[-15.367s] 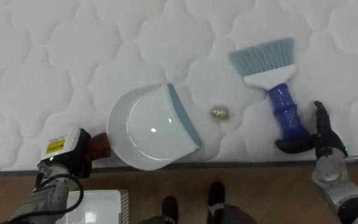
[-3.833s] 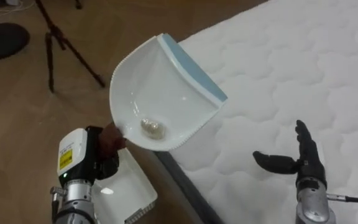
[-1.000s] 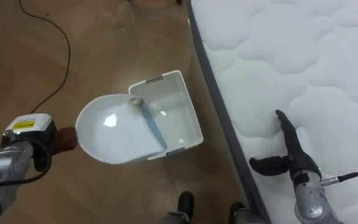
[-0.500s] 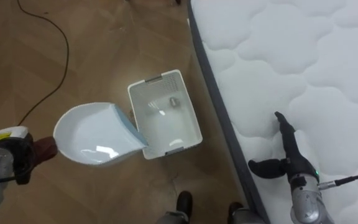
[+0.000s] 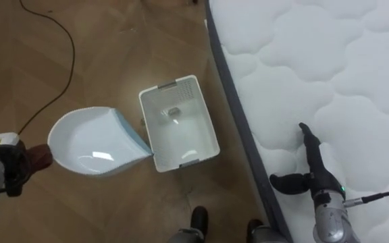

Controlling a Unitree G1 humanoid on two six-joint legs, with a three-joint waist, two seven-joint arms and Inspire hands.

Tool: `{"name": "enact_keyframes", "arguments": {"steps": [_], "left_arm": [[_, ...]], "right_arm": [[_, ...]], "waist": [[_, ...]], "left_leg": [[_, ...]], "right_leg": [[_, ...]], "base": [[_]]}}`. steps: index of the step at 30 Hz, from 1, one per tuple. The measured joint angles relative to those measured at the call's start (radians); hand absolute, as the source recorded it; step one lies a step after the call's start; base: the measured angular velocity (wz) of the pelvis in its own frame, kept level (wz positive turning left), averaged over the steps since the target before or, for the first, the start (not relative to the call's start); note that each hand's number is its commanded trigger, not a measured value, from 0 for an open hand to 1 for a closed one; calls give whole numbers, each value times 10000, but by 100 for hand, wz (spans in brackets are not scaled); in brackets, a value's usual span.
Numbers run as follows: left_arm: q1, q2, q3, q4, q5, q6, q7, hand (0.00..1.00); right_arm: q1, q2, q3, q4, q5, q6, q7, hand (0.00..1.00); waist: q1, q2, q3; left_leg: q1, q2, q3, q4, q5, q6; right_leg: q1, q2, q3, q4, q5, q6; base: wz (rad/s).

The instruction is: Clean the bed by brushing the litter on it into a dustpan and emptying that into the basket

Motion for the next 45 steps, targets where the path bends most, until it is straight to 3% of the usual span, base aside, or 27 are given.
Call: {"name": "enact_keyframes", "arguments": {"steps": [5, 8, 10, 12, 16, 20, 21, 22, 24, 25, 27, 30, 31, 32, 34, 35, 36, 37, 39, 40, 41, 42, 43, 45], "left_arm": [[-40, -15, 279, -1084, 12, -310, 333, 100], [73, -48, 456, -1957, 30, -452, 531, 100], [337, -130, 469, -2689, 28, -502, 638, 100], [939, -329, 777, -3694, 34, -889, 653, 100], [1469, -770, 1484, -5019, 23, -1188, 676, 100], [1848, -881, 1865, -6574, 4, -1592, 676, 100], [1991, -955, 2067, -6953, 5, -1613, 668, 100], [2115, -996, 2213, -7195, 6, -1614, 669, 100], [2791, -1308, 2843, -7897, 11, -1647, 670, 100], [3022, -1391, 3010, -8060, 4, -1647, 672, 100], [3904, -1934, 3521, -8145, -156, -1688, 744, 100], [4897, -2462, 3532, -8222, -405, -1726, 806, 100], [5014, -2595, 3532, -8264, -402, -1729, 801, 100], [5114, -2845, 3533, -8271, -379, -1735, 801, 100], [5268, -3046, 3596, -8270, -383, -1729, 804, 100], [5413, -3191, 3636, -8203, -419, -1670, 821, 100], [5595, -3395, 3635, -8200, -682, -1623, 821, 100], [5618, -3518, 3628, -8200, -862, -1604, 821, 100], [5603, -3867, 3638, -8210, -1729, -1562, 998, 100], [5589, -3908, 3663, -8209, -1861, -1565, 1112, 100], [5516, -3948, 3702, -8194, -1967, -1565, 1329, 100], [5498, -4052, 3688, -8141, -1986, -1568, 1489, 100], [5516, -4094, 3685, -8085, -2033, -1570, 1551, 100], [5570, -4307, 3690, -7868, -2219, -1563, 1804, 100]], "right_arm": [[1, -8, -172, 249, -60, -146, 51, 0], [-12, -2, -226, 397, -164, -320, 144, 0], [-4, -22, -231, 553, -37, -435, 238, 0], [-4, -28, -218, 770, 230, -540, 366, 0], [-129, -12, -264, 1075, 394, -556, 576, 0], [128, -4, -810, 1248, 601, -518, 745, 0], [348, 14, -1064, 1170, 581, -512, 777, 0], [476, 12, -1159, 1102, 562, -507, 779, 0], [1031, 26, -1377, 900, 540, -429, 806, 0], [1166, 26, -1380, 788, 583, -360, 814, 0], [1341, 131, -1359, 727, 787, -295, 816, 0], [1424, 250, -1354, 634, 956, -287, 828, 0], [1414, 281, -1396, 628, 953, -287, 858, 0], [1396, 363, -1480, 623, 942, -270, 947, 0], [1385, 522, -1476, 368, 893, -106, 1073, 0], [1396, 617, -1441, 261, 947, -106, 1147, 0], [1446, 647, -1367, 227, 972, -110, 1165, 0], [1471, 654, -1353, 228, 970, -118, 1165, 0], [1498, 712, -1233, 253, 1026, -163, 1185, 0], [1474, 769, -1225, 264, 1028, -215, 1208, 0], [1456, 866, -1219, 282, 1028, -340, 1271, 0], [1465, 857, -1214, 306, 1060, -362, 1345, 0], [1464, 862, -1212, 308, 1090, -362, 1361, 0], [1484, 890, -1292, 306, 1126, -370, 1468, 0]], "waist": [[230, -115, 50], [319, -216, 38], [447, -312, 34], [796, -363, 33], [801, -393, 3], [868, -504, -103], [872, -501, -203], [888, -524, -229], [1043, -644, -400], [1103, -695, -441], [1367, -900, -517], [1310, -1014, -497], [1313, -1030, -489], [1350, -1060, -490], [1605, -1066, -501], [1908, -1035, -461], [1900, -983, -460], [1901, -977, -449], [2159, -1081, -436], [2193, -1162, -422], [2077, -1337, -364], [2049, -1406, -366], [2055, -1419, -368], [1976, -1401, -389]], "left_leg": [[-1, 26, 69, 89, -21, 34], [102, 145, 478, 108, -82, 128], [440, 202, 740, 0, -138, 209], [1044, 423, 1344, -90, -335, 316], [1597, 592, 1708, -269, -418, 347], [2277, 838, 2168, -411, -557, 429], [2441, 929, 2302, -407, -643, 435], [2557, 992, 2437, -422, -698, 440], [3150, 1262, 3059, -577, -897, 451], [3335, 1327, 3274, -655, -945, 436], [4225, 1573, 4189, -1071, -1070, 390], [5004, 1746, 5039, -1412, -1142, 340], [5043, 1808, 5241, -1421, -1157, 347], [5049, 1953, 5615, -1457, -1161, 356], [5171, 2399, 6606, -1786, -1140, 381], [5432, 2664, 7512, -1885, -1173, 365], [5807, 2753, 8178, -2075, -1225, 372], [5998, 2750, 8454, -2193, -1235, 382], [6503, 2723, 9590, -2486, -1194, 210], [6536, 2702, 9720, -2475, -1187, 165], [6585, 2608, 9824, -2413, -1155, 121], [6543, 2569, 9702, -2377, -1135, 88], [6518, 2538, 9412, -2382, -1127, 75], [6399, 2438, 8166, -2385, -1106, 37]], "right_leg": [[6, 24, 57, -62, 19, 16], [30, 14, 207, -32, 43, 20], [230, 39, 532, -58, 59, 45], [644, 191, 1112, -224, 138, 105], [1123, 346, 1536, -620, 267, 152], [1755, 544, 2023, -1124, 504, 188], [1894, 617, 2159, -1272, 578, 191], [1949, 657, 2262, -1347, 619, 190], [2330, 774, 2557, -1635, 805, 152], [2377, 777, 2550, -1623, 830, 141], [2657, 776, 2365, -1591, 1011, 39], [2898, 711, 1468, -1800, 1306, -195], [2884, 726, 1353, -1876, 1418, -227], [2849, 842, 1342, -2196, 1744, -251], [2946, 1030, 782, -2839, 2419, -435], [3007, 812, -582, -2236, 2187, -654], [3361, 455, -1666, -1397, 1568, -634], [3582, 210, -2052, -1050, 1312, -523], [4435, -520, -2781, -525, 833, -47], [4571, -598, -2765, -633, 743, 83], [4623, -629, -2681, -1132, 593, 123], [4624, -520, -2573, -1625, 574, 83], [4633, -441, -2403, -1835, 594, 55], [4682, -119, -1927, -2484, 795, -159]], "base": [[-3], [-19], [-44], [-72], [-42], [-39], [-47], [-66], [-88], [-110], [-130], [-98], [-96], [-108], [-143], [-158], [-147], [-127], [-143], [-111], [-88], [-82], [-97], [-87]]}}
